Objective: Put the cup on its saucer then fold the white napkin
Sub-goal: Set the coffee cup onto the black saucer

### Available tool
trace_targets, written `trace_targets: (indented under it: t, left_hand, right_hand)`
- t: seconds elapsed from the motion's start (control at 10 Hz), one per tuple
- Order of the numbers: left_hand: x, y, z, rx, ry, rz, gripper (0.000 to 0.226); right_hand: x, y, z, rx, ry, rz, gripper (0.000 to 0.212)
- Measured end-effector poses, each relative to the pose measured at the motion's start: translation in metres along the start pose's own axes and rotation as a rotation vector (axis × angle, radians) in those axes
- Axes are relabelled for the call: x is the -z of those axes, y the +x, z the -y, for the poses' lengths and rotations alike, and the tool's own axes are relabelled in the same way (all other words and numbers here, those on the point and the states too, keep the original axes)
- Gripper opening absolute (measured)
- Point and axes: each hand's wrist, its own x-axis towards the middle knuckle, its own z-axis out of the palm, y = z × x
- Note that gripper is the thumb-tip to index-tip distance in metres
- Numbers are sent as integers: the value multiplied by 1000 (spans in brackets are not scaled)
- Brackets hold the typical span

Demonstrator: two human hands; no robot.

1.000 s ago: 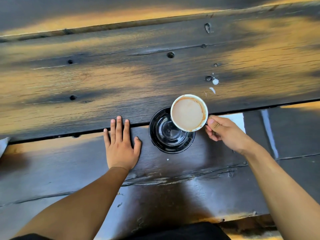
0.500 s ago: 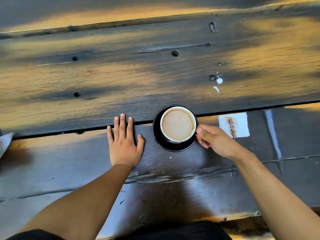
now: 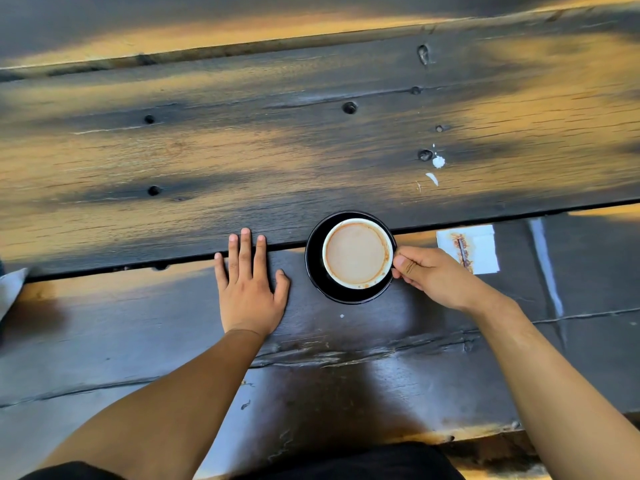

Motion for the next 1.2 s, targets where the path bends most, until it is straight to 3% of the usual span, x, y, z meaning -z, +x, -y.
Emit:
trace_targets:
  t: [0.7,0.9,1.0,1.1,1.2]
  left_hand:
    - [2,0,-1,8,-12,17,71]
    - [0,-1,0,5,3,16,71]
    - [-1,1,0,10,50,53,72]
    - [-1,0,-1,12,79,85,73]
    - [5,3,-1,23,74,151,74]
  right_hand:
    - [11,9,8,36,-108,-88,18]
    - [0,2,-3,11,20,-309,26]
    - [-25,-6,-16,22,-119,-595,34]
    - [-46,-17,-24,39,-331,-679,34]
    - [-77,-38,-32,32,-584,-584,45]
